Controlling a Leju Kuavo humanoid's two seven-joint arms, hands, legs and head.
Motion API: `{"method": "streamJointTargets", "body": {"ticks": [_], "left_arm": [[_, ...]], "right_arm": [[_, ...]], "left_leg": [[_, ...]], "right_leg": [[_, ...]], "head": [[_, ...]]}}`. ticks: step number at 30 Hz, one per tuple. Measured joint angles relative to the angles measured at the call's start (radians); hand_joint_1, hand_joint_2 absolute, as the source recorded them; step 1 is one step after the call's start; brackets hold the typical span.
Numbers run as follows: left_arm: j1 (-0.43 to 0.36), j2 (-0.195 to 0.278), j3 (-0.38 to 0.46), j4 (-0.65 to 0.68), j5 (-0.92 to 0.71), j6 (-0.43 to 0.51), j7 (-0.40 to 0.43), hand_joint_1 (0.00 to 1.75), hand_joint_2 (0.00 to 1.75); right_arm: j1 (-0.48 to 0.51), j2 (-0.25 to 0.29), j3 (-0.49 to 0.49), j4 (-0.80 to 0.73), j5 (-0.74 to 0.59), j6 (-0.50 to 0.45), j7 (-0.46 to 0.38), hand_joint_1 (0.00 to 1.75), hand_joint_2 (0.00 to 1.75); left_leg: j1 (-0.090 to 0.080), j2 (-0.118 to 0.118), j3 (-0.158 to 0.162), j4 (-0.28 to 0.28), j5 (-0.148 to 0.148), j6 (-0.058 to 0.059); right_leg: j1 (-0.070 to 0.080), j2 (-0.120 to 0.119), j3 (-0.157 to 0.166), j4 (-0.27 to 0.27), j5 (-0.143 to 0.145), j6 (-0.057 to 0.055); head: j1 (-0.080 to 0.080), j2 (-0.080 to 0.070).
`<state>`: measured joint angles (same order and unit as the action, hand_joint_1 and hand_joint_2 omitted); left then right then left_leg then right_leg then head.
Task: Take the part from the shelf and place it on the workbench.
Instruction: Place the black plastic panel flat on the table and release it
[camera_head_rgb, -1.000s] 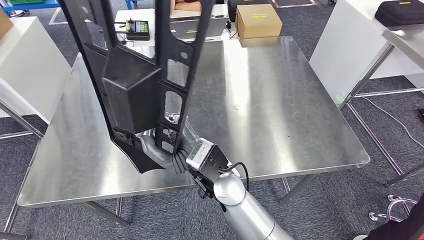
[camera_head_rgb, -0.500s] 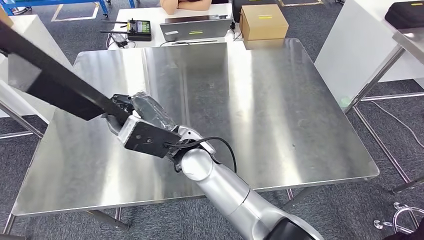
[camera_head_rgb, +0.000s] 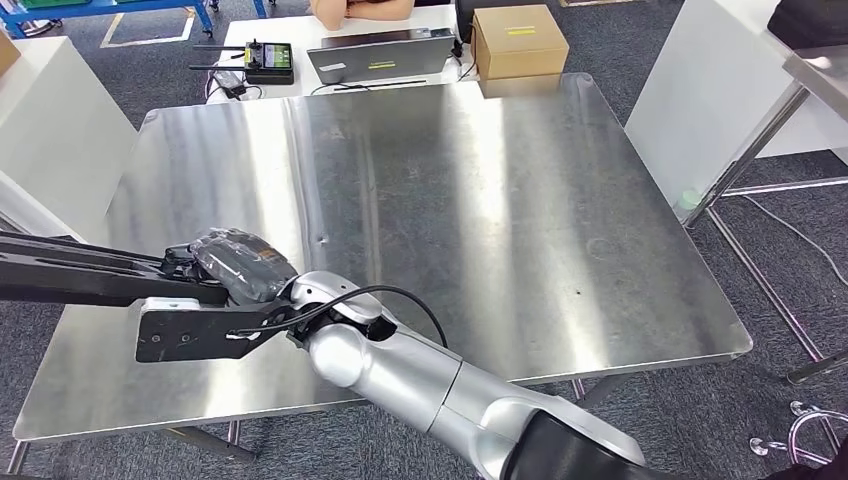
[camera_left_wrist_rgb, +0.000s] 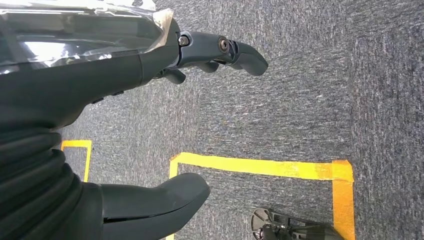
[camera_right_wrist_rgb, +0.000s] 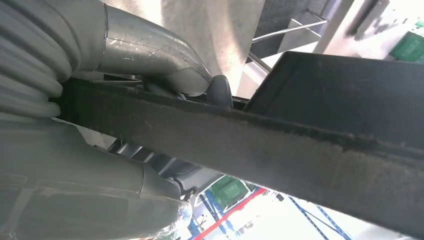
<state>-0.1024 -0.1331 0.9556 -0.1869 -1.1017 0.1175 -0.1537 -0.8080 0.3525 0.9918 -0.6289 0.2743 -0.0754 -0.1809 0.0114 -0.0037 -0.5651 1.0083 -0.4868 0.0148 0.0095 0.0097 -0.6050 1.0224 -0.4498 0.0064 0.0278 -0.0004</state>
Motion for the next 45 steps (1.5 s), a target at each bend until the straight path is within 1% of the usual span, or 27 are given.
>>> {"method": "streamJointTargets", "body": {"ticks": [4, 6, 8, 12, 17, 21, 23, 28, 35, 39, 42, 45], "left_arm": [[0.000, 0.000, 0.000, 0.000, -0.001, 0.000, 0.000, 0.00, 1.75], [0.000, 0.000, 0.000, 0.000, -0.005, 0.000, 0.000, 0.00, 1.75], [0.000, 0.000, 0.000, 0.000, -0.009, 0.000, 0.000, 0.00, 1.75], [-0.001, 0.000, -0.001, 0.000, -0.020, -0.002, 0.003, 0.00, 1.75], [-0.002, 0.002, -0.005, 0.000, -0.035, -0.005, 0.017, 0.00, 1.75], [-0.002, 0.005, -0.010, 0.000, -0.039, -0.001, 0.023, 0.00, 1.75], [-0.001, 0.006, -0.010, 0.000, -0.039, 0.001, 0.023, 0.00, 1.75], [0.000, 0.010, -0.010, 0.000, -0.038, 0.002, 0.023, 0.00, 1.75], [0.000, 0.011, -0.010, 0.000, -0.038, 0.002, 0.023, 0.00, 1.75], [0.001, 0.011, -0.010, 0.000, -0.037, 0.002, 0.023, 0.00, 1.75], [0.003, 0.012, -0.010, 0.000, -0.032, 0.002, 0.017, 0.00, 1.75], [0.005, 0.013, -0.010, 0.000, -0.027, 0.003, 0.008, 0.00, 1.75]], "right_arm": [[-0.004, 0.000, 0.015, 0.013, 0.002, -0.002, 0.004, 1.75, 1.75], [-0.011, 0.000, 0.027, 0.022, 0.012, -0.011, 0.030, 1.75, 1.75], [-0.024, 0.000, 0.048, 0.038, 0.033, -0.029, 0.079, 1.75, 1.75], [-0.057, 0.000, 0.117, 0.110, 0.108, -0.059, 0.203, 1.75, 1.75], [-0.076, -0.009, 0.185, 0.258, 0.173, -0.039, 0.321, 1.75, 1.75], [-0.076, -0.049, 0.224, 0.349, 0.206, 0.003, 0.444, 1.75, 1.75], [-0.075, -0.077, 0.235, 0.376, 0.208, 0.011, 0.484, 1.75, 1.75], [-0.075, -0.113, 0.243, 0.405, 0.206, 0.014, 0.503, 1.75, 1.75], [-0.076, -0.128, 0.257, 0.421, 0.205, 0.019, 0.517, 1.75, 1.75], [-0.079, -0.143, 0.258, 0.426, 0.205, -0.007, 0.541, 1.75, 1.75], [-0.090, -0.165, 0.258, 0.432, 0.211, -0.020, 0.563, 1.75, 1.75], [-0.105, -0.192, 0.260, 0.440, 0.228, -0.017, 0.603, 1.75, 1.75]], "left_leg": [[-0.002, 0.000, 0.000, 0.000, 0.000, -0.004], [-0.003, 0.000, 0.000, 0.000, 0.000, -0.004], [-0.005, 0.000, 0.000, 0.000, 0.000, -0.004], [-0.007, 0.000, 0.001, 0.001, 0.000, -0.003], [-0.008, -0.001, 0.001, 0.001, 0.000, -0.003], [-0.009, -0.001, 0.002, 0.001, 0.000, -0.003], [-0.010, -0.001, 0.002, 0.001, 0.000, -0.003], [-0.010, -0.001, 0.004, 0.001, -0.001, -0.001], [-0.010, -0.001, 0.008, 0.001, -0.002, 0.000], [-0.010, -0.001, 0.009, 0.001, -0.002, 0.000], [-0.010, -0.001, 0.009, 0.001, -0.002, 0.000], [-0.011, -0.001, 0.009, 0.002, -0.002, 0.000]], "right_leg": [[-0.001, 0.000, 0.001, 0.000, 0.000, 0.000], [-0.002, 0.000, 0.001, -0.001, 0.000, 0.000], [-0.004, 0.000, 0.002, -0.001, 0.000, 0.000], [-0.007, 0.000, 0.002, -0.002, 0.000, 0.000], [-0.008, -0.001, 0.004, -0.002, 0.000, 0.000], [-0.009, -0.002, 0.004, -0.002, 0.000, 0.001], [-0.009, -0.002, 0.005, -0.002, 0.000, 0.001], [-0.010, -0.002, 0.007, -0.002, 0.000, 0.001], [-0.009, -0.002, 0.010, -0.003, 0.000, 0.001], [-0.009, -0.003, 0.012, -0.003, 0.000, 0.001], [-0.010, -0.003, 0.013, -0.003, 0.000, 0.001], [-0.010, -0.003, 0.013, -0.003, 0.000, 0.001]], "head": [[0.000, 0.000], [0.000, 0.000], [0.000, 0.000], [0.000, 0.000], [0.000, 0.000], [0.000, 0.000], [0.000, 0.000], [0.000, 0.000], [0.000, 0.000], [0.000, 0.000], [0.000, 0.000], [0.000, 0.000]]}}
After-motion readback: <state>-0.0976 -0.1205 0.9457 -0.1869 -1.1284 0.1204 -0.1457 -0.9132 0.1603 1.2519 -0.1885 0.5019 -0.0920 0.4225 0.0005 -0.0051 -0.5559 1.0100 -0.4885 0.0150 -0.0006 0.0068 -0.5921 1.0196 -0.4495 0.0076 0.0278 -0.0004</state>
